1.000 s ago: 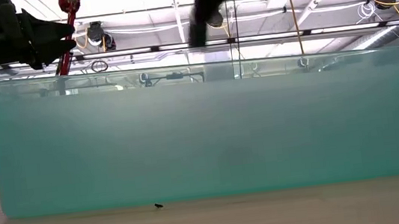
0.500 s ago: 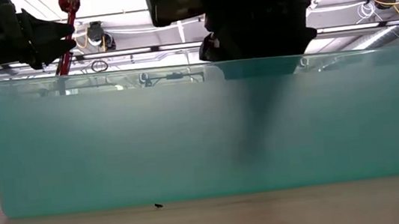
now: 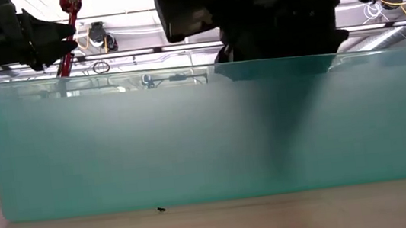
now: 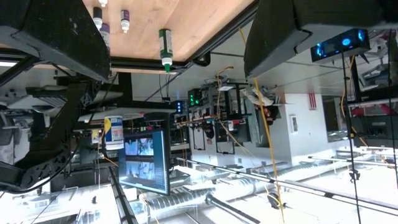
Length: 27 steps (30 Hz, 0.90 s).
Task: Pick & Place food coloring
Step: Put the right small purple food coloring bottle into the blue bin
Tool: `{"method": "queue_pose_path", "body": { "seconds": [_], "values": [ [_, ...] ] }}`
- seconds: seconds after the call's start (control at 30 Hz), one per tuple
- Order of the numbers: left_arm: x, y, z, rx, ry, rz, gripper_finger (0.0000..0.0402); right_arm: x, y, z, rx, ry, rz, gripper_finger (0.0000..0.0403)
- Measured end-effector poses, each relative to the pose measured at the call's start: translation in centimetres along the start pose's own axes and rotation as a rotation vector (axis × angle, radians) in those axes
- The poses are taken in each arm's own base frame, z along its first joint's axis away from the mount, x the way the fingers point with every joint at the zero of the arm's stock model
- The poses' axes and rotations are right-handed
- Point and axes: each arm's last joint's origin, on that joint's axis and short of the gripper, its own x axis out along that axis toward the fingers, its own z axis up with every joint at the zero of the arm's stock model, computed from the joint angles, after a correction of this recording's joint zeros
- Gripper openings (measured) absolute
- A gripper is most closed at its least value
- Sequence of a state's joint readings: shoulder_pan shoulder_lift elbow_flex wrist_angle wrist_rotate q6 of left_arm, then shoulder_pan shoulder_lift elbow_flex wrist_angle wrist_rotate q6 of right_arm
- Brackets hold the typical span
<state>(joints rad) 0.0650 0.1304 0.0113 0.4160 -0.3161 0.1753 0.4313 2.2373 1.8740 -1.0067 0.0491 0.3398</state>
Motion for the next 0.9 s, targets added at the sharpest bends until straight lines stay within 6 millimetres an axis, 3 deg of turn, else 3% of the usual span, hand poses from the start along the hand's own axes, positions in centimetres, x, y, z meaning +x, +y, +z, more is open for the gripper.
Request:
{"method": "queue_pose_path", "body": {
  "seconds": [0.23, 0.47, 0.57, 0.77, 0.9],
  "values": [
    [0.0, 0.0, 0.0, 0.000, 0.000, 0.000, 0.0365, -1.5, -0.1, 0.0, 0.018, -0.039, 0.014, 0.0150],
    [0.0, 0.0, 0.0, 0.000, 0.000, 0.000, 0.0365, -6.3, -1.9, -0.7, 0.070, -0.092, 0.023, 0.0137],
    [0.0, 0.0, 0.0, 0.000, 0.000, 0.000, 0.0365, -9.0, -3.5, -1.6, 0.100, -0.100, -0.040, 0.0132],
    [0.0, 0.0, 0.0, 0.000, 0.000, 0.000, 0.0365, -14.5, -8.1, -4.0, 0.211, -0.188, -0.341, 0.0122],
    [0.0, 0.0, 0.0, 0.000, 0.000, 0.000, 0.0365, -16.3, -12.2, -5.1, 0.395, -0.161, -0.367, 0.0120]
  ]
}}
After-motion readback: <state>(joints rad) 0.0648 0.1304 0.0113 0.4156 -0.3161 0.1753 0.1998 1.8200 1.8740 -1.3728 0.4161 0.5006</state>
